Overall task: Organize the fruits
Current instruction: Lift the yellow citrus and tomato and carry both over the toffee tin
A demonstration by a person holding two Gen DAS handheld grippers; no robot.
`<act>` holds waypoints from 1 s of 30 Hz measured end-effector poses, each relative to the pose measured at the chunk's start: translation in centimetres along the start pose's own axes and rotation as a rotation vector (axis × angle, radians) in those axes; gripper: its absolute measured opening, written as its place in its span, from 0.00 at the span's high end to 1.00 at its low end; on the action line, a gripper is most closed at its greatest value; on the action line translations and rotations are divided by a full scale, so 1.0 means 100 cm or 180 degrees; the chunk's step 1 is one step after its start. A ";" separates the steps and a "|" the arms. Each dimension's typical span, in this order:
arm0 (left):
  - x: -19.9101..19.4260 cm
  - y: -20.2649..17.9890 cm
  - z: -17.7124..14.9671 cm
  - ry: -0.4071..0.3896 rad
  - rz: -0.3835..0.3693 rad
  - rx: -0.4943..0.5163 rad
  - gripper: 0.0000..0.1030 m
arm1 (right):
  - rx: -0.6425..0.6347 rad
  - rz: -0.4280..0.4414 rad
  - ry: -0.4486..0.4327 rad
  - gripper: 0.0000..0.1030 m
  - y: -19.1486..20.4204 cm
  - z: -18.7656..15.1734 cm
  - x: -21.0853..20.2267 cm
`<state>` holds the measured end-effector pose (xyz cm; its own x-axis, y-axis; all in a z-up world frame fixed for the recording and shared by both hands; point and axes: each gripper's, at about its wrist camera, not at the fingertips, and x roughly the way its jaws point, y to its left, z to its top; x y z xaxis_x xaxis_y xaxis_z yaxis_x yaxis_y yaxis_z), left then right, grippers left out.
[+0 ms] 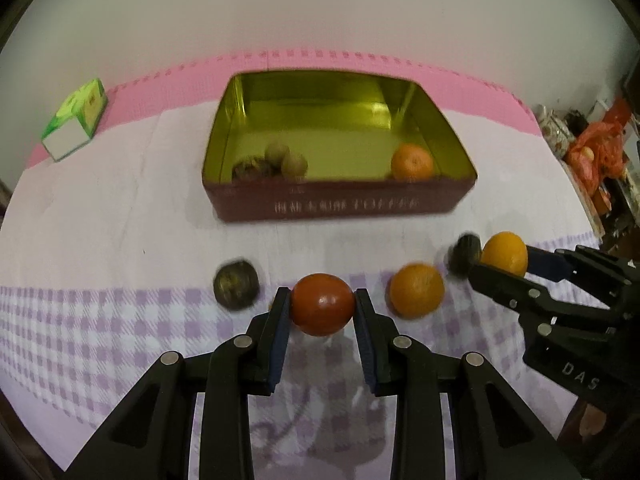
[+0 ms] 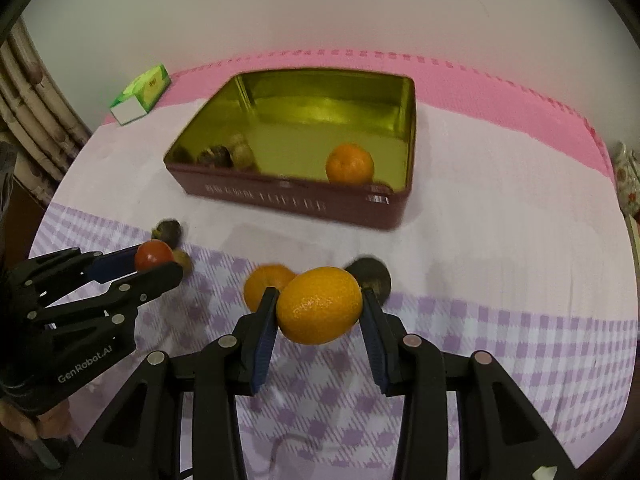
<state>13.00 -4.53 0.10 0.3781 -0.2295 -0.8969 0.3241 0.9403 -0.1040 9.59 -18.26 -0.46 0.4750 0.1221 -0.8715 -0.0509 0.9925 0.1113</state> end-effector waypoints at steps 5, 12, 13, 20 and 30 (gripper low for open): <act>-0.004 0.004 0.021 -0.0115 0.0040 -0.0043 0.69 | -0.0030 -0.0009 -0.0082 0.64 0.005 0.018 0.000; 0.002 0.014 0.049 -0.0209 0.0081 -0.0126 0.69 | -0.0051 -0.0002 -0.0118 0.64 0.007 0.036 0.008; 0.003 0.015 0.052 -0.0209 0.0083 -0.0141 0.69 | -0.0056 0.0011 -0.0123 0.64 0.008 0.038 0.010; 0.020 0.028 0.076 -0.0181 0.0171 -0.0173 0.69 | -0.0059 0.0050 -0.0160 0.64 0.008 0.057 0.026; 0.046 0.033 0.086 -0.0052 0.0190 -0.0198 0.69 | -0.0141 0.0068 -0.0160 0.64 0.011 0.078 0.049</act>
<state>23.26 -4.65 -0.66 0.4093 -0.1763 -0.8952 0.2463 0.9661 -0.0776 18.66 -16.66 -0.86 0.5168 0.1438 -0.8440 -0.0998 0.9892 0.1074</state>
